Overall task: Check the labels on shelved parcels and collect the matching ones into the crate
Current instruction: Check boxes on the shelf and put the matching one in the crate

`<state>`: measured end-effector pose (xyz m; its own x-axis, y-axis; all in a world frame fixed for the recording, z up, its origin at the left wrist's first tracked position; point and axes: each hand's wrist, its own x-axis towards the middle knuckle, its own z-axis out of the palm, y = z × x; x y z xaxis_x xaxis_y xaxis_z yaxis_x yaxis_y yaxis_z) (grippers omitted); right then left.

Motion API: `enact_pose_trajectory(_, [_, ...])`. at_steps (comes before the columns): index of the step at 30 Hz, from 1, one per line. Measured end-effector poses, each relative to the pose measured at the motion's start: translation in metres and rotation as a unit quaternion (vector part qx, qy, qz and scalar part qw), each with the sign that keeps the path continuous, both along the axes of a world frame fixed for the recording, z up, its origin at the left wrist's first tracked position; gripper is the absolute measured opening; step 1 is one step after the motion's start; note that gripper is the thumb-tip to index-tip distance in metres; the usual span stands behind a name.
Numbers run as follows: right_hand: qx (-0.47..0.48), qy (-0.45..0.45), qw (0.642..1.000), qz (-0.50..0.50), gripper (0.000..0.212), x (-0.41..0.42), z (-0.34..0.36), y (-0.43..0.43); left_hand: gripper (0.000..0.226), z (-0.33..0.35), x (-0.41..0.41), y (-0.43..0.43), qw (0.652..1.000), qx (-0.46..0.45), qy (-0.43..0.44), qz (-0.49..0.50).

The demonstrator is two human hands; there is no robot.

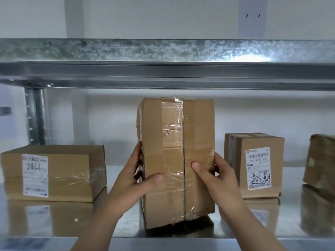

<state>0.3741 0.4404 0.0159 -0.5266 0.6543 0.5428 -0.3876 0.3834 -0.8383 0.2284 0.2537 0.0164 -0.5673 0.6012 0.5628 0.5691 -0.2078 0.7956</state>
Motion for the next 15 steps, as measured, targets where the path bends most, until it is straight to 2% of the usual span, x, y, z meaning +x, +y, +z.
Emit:
enact_pose_trajectory(9, [0.004, -0.031, 0.999, 0.01, 0.026, 0.006, 0.004, -0.007, 0.082, 0.0, -0.001, -0.002, 0.998, 0.054, -0.015, -0.01])
enact_pose_trajectory(12, [-0.025, -0.029, 0.999, 0.008, 0.019, 0.007, 0.007, -0.006, 0.079, 0.005, -0.005, -0.009, 1.0, 0.014, -0.004, -0.001])
enact_pose_trajectory(13, [-0.041, -0.031, 0.999, 0.004, 0.016, 0.008, 0.01, -0.007, 0.073, 0.007, -0.008, -0.011, 1.0, -0.002, -0.007, 0.006])
enact_pose_trajectory(15, [-0.066, -0.046, 0.997, 0.009, 0.031, 0.011, 0.02, -0.007, 0.04, 0.022, -0.011, -0.012, 0.994, -0.036, -0.096, 0.033])
